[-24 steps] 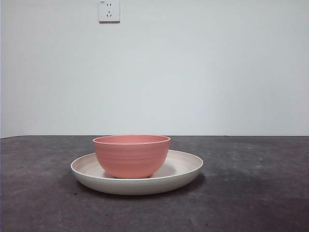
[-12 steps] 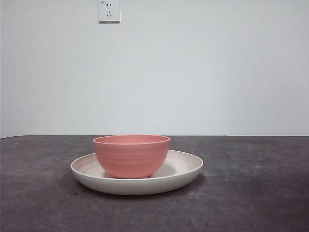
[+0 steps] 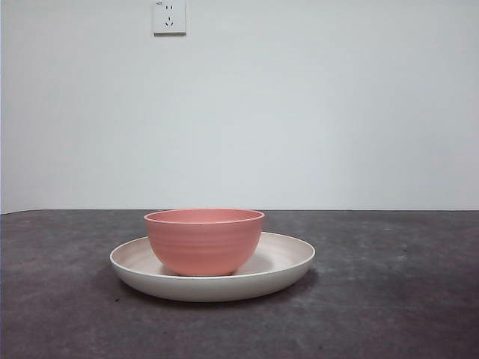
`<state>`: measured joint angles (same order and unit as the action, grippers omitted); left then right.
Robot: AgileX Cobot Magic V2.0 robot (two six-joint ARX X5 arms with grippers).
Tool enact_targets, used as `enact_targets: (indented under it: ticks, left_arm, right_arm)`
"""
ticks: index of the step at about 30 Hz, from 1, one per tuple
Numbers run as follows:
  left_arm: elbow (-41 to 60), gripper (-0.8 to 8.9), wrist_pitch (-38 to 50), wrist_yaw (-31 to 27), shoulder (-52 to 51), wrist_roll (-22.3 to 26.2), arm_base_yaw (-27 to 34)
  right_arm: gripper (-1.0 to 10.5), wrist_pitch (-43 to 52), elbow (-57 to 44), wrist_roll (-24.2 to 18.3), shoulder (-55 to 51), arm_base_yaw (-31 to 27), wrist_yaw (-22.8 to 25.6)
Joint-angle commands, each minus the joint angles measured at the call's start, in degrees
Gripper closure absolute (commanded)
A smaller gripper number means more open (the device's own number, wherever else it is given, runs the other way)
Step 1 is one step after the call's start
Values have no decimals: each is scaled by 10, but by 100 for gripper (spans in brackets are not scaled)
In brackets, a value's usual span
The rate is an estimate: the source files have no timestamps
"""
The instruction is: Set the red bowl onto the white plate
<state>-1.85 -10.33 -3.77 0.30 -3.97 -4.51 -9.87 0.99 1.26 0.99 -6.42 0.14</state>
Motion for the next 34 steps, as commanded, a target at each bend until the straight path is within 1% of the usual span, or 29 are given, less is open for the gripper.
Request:
enact_targets:
  ticks: [1, 9, 15, 34]
  left_arm:
    - [12, 785, -4, -4, -1, 5, 0]
    - [12, 785, -4, -4, -1, 5, 0]
    - [12, 785, -4, -3, -1, 5, 0]
    - [12, 785, -4, -4, -1, 5, 0]
  right_arm:
    - [929, -3, -3, -4, -2, 2, -5]
    - [929, -3, -3, -4, -2, 26, -5]
    - [929, 10, -3, -4, -7, 25, -5]
    - [929, 9, -3, -4, -8, 25, -5]
